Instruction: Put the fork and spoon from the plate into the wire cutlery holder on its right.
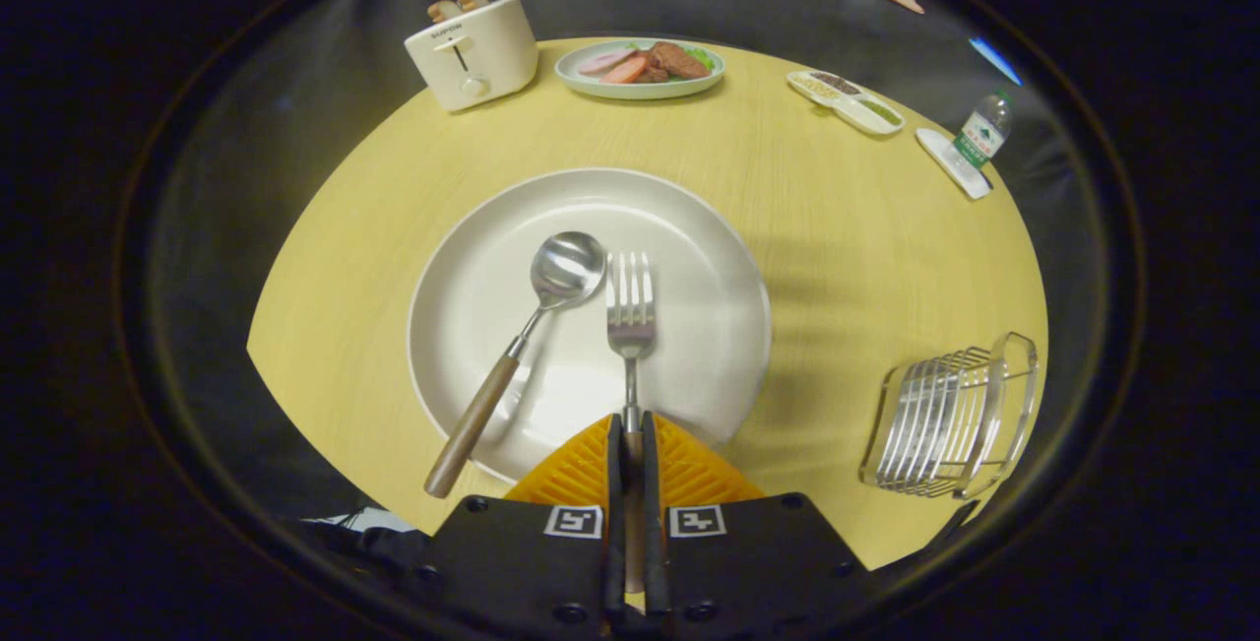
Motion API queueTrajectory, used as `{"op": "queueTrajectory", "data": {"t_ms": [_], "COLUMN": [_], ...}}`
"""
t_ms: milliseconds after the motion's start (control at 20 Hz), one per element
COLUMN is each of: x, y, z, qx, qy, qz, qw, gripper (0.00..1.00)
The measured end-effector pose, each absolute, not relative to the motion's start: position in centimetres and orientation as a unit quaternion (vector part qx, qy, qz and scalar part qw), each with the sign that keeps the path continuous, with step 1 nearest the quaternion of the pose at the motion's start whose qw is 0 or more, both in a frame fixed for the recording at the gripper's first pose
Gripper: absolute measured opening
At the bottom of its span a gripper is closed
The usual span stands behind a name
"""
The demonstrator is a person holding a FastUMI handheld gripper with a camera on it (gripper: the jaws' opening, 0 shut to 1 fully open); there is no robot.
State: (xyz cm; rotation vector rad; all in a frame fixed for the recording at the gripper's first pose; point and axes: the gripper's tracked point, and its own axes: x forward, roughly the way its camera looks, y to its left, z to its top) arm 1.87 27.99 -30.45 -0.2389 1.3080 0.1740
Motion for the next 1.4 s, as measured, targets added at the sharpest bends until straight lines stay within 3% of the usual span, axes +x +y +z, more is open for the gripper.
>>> {"op": "queueTrajectory", "data": {"t_ms": [650, 850, 1400], "x": [0.7, -0.6, -1.4], "y": [15.2, 10.1, 7.4], "z": [-18.0, -15.3, -17.3], "qx": [-0.175, -0.216, -0.322], "qy": [0.593, 0.611, 0.682], "qz": [-0.006, -0.033, 0.006], "qw": [0.786, 0.761, 0.657], "gripper": [0.11, 0.11, 0.11]}}
